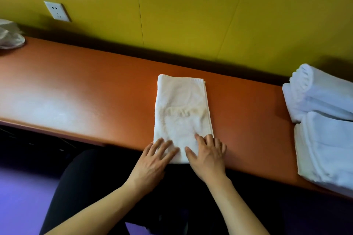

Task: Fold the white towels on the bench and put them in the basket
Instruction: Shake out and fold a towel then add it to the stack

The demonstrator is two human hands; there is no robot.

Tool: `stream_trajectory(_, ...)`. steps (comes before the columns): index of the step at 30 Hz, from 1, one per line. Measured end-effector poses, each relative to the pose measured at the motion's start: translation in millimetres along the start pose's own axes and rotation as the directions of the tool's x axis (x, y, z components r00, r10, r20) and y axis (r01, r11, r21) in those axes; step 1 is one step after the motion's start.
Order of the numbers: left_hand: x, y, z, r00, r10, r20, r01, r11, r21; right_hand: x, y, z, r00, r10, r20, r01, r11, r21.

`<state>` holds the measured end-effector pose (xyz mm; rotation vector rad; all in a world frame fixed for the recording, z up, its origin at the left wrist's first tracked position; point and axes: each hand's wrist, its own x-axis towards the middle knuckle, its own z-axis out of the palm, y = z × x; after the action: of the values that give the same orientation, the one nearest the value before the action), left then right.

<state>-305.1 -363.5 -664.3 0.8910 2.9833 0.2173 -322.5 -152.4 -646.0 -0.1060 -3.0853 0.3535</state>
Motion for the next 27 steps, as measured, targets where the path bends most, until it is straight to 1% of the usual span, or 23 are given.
stream_trajectory(3,0,-7,-4,0.997,-0.056,-0.044,0.049,0.988,-0.147,-16,16,-5,0.979,-0.069,0.192,0.048,0.992,0.115)
stream_trajectory(4,0,-8,-5,0.995,-0.077,-0.064,0.062,0.976,-0.211,-20,21,-6,0.968,-0.107,0.228,0.083,0.99,0.114)
stream_trajectory(6,0,-4,-9,0.989,-0.116,-0.093,0.08,0.942,-0.327,-26,26,-5,0.965,-0.167,0.203,0.155,0.985,0.074)
stream_trajectory(7,0,-2,-13,0.985,-0.14,-0.099,0.095,0.925,-0.367,-26,26,-2,0.97,-0.171,0.175,0.162,0.985,0.063)
stream_trajectory(10,-4,-3,-26,0.969,-0.206,-0.135,0.134,0.901,-0.412,-28,26,-2,0.978,-0.181,0.101,0.174,0.982,0.072)
stream_trajectory(12,-12,-5,-33,0.967,-0.193,-0.166,0.112,0.908,-0.405,-30,31,-8,0.978,-0.201,0.058,0.191,0.971,0.141)
stream_trajectory(14,-23,-3,-42,0.958,-0.243,-0.152,0.148,0.874,-0.463,-32,36,-20,0.98,-0.188,0.059,0.167,0.953,0.255)
stream_trajectory(16,-34,2,-52,0.92,-0.383,-0.086,0.274,0.783,-0.559,-35,38,-33,0.98,-0.178,0.09,0.139,0.933,0.332)
stream_trajectory(17,-38,3,-57,0.889,-0.455,-0.05,0.33,0.713,-0.619,-37,39,-39,0.983,-0.172,0.058,0.139,0.918,0.372)
stream_trajectory(18,-40,3,-61,0.862,-0.507,-0.023,0.356,0.636,-0.685,-40,40,-43,0.989,-0.147,0.026,0.121,0.889,0.441)
stream_trajectory(19,-41,3,-67,0.839,-0.544,-0.013,0.355,0.564,-0.745,-42,40,-50,0.993,-0.118,0.025,0.085,0.835,0.543)
stream_trajectory(20,-40,3,-73,0.821,-0.57,-0.019,0.337,0.512,-0.79,-44,37,-57,0.995,-0.093,0.039,0.045,0.757,0.652)
stream_trajectory(22,-34,5,-88,0.795,-0.606,-0.032,0.307,0.447,-0.841,-43,33,-68,0.995,-0.062,0.077,-0.026,0.59,0.807)
stream_trajectory(23,-29,6,-95,0.785,-0.62,-0.023,0.293,0.404,-0.867,-40,30,-71,0.997,-0.034,0.07,-0.04,0.545,0.837)
stream_trajectory(25,-17,7,-107,0.773,-0.634,0.02,0.242,0.265,-0.933,-30,23,-71,0.999,0.047,0.026,-0.046,0.51,0.859)
stream_trajectory(26,-10,4,-111,0.777,-0.628,0.049,0.224,0.202,-0.953,-23,20,-70,0.996,0.092,0.003,-0.049,0.498,0.866)
stream_trajectory(27,-5,0,-112,0.792,-0.606,0.073,0.212,0.161,-0.964,-15,16,-69,0.992,0.123,-0.018,-0.043,0.48,0.876)
